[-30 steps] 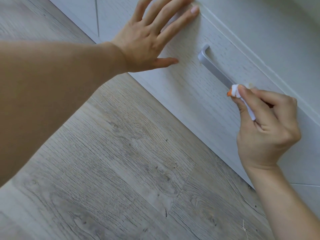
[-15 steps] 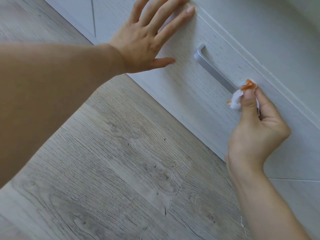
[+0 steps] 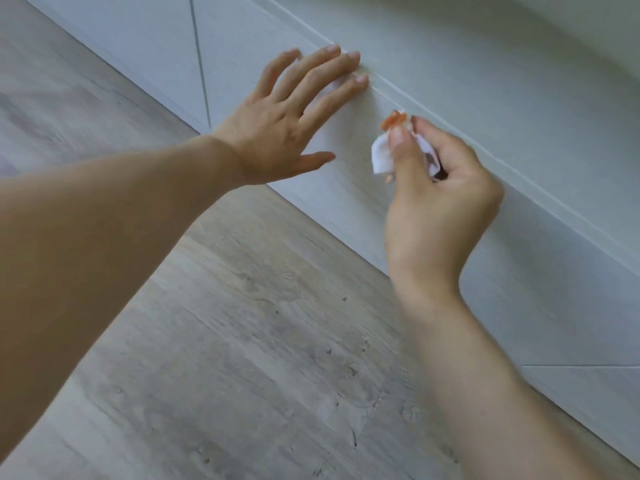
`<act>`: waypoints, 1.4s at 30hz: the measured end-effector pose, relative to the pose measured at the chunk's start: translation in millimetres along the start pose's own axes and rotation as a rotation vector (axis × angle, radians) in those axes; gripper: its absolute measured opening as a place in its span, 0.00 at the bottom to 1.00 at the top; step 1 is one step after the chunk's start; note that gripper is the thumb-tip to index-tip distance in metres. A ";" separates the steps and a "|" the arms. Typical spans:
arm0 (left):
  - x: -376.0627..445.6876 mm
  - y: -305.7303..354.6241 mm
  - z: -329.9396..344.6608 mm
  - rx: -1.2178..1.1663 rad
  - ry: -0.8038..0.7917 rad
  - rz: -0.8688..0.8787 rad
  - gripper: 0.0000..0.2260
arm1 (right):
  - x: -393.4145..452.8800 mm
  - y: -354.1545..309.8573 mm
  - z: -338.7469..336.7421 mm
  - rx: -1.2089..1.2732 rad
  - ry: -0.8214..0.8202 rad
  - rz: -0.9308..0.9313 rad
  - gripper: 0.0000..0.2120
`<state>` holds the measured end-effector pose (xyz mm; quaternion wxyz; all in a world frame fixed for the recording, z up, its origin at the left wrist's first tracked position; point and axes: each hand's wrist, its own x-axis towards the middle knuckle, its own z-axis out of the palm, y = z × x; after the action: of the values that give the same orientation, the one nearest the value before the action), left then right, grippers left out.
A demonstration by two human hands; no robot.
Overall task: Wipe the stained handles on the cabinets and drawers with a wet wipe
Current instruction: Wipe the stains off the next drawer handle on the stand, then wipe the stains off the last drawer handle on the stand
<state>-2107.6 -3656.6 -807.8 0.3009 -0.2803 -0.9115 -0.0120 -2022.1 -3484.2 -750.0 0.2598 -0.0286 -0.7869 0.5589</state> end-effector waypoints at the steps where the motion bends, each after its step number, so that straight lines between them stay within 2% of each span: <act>1: -0.2 0.1 -7.3 -0.007 -0.051 0.006 0.35 | 5.4 -3.6 3.1 -0.031 -0.033 0.001 0.08; 5: 2.9 5.4 -45.9 -0.051 -0.282 -0.054 0.35 | 18.1 -23.1 9.7 -0.127 -0.186 0.056 0.07; 11: -4.2 7.7 -114.1 -0.061 -0.650 -0.155 0.31 | 31.6 -73.6 -2.6 -0.286 -0.449 0.239 0.07; 13: -5.0 -0.1 -145.4 -0.089 -0.734 -0.220 0.29 | 37.3 -100.5 -5.3 -0.331 -0.570 0.306 0.04; 15: -1.0 -13.0 -179.9 -0.086 -0.784 -0.256 0.27 | 44.9 -134.8 -4.3 -0.364 -0.689 0.332 0.05; 18: 10.1 -43.4 -233.0 -0.080 -0.810 -0.291 0.26 | 60.6 -194.3 10.3 -0.426 -0.820 0.339 0.04; 21: 25.3 -82.7 -284.0 -0.060 -0.810 -0.302 0.25 | 78.4 -254.0 38.5 -0.444 -0.878 0.366 0.04; 24: 39.2 -131.1 -327.9 -0.036 -0.796 -0.320 0.25 | 97.4 -307.9 73.5 -0.427 -0.893 0.393 0.03; 29: 67.0 -220.6 -376.5 0.025 -0.824 -0.300 0.25 | 139.1 -377.0 136.1 -0.369 -0.888 0.385 0.08; 35: 102.3 -328.0 -381.9 0.058 -0.782 -0.360 0.26 | 198.0 -412.0 213.6 -0.276 -0.822 0.372 0.10; 37: 108.9 -360.5 -371.5 0.070 -0.793 -0.358 0.27 | 214.0 -412.6 242.0 -0.267 -0.820 0.372 0.08; 42: 115.2 -426.1 -333.5 0.053 -0.809 -0.361 0.28 | 235.7 -402.0 308.8 -0.276 -0.818 0.396 0.13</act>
<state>-2223.9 -4021.2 -408.2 -0.0800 -0.0911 -0.9902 0.0697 -2263.2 -3822.3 -375.8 -0.1893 0.0103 -0.8709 0.4534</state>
